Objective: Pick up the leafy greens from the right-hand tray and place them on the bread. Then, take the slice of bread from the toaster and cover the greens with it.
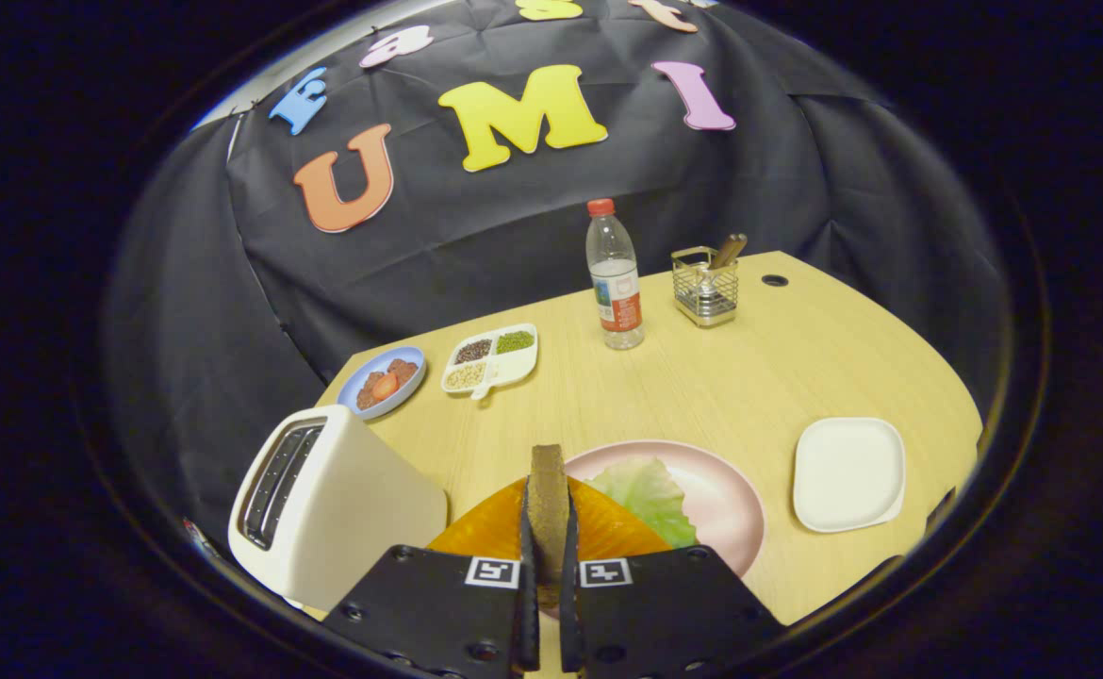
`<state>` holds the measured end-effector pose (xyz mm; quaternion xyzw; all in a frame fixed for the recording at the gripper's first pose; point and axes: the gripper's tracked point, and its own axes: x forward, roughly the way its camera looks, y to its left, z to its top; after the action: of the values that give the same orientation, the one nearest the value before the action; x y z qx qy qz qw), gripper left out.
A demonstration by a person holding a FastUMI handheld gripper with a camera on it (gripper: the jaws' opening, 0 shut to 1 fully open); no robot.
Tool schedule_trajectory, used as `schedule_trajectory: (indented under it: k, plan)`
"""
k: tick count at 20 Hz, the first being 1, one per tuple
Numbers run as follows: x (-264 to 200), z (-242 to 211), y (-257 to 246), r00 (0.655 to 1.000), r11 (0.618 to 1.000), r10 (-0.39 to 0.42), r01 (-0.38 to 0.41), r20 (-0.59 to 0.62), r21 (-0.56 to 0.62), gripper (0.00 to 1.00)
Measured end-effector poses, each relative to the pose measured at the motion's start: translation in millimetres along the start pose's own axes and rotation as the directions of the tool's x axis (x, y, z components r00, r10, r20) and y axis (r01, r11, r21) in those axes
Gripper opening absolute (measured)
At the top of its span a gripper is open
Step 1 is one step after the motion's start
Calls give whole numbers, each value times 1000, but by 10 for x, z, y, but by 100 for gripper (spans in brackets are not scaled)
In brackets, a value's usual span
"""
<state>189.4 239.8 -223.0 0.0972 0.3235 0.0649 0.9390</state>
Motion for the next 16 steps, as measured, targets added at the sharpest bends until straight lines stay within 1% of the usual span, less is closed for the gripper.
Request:
schedule_trajectory:
  k: [2,5,6,7,10,12,13,16]
  plan:
    - [34,5,-142,1000,1000,7,-7,5,8,10]
    - [76,-34,-304,999,998,51,-50,-5,48,10]
    - [117,-55,-391,999,997,49,-49,-9,60,14]
    - [155,-80,-470,999,996,52,-50,-15,70,14]
    - [198,-112,-557,995,988,98,-97,-3,124,14]
    - [243,-147,-658,995,986,99,-98,5,132,14]
    - [269,-155,-703,996,987,92,-92,5,129,23]
    - [236,-164,-721,993,978,114,-115,17,171,24]
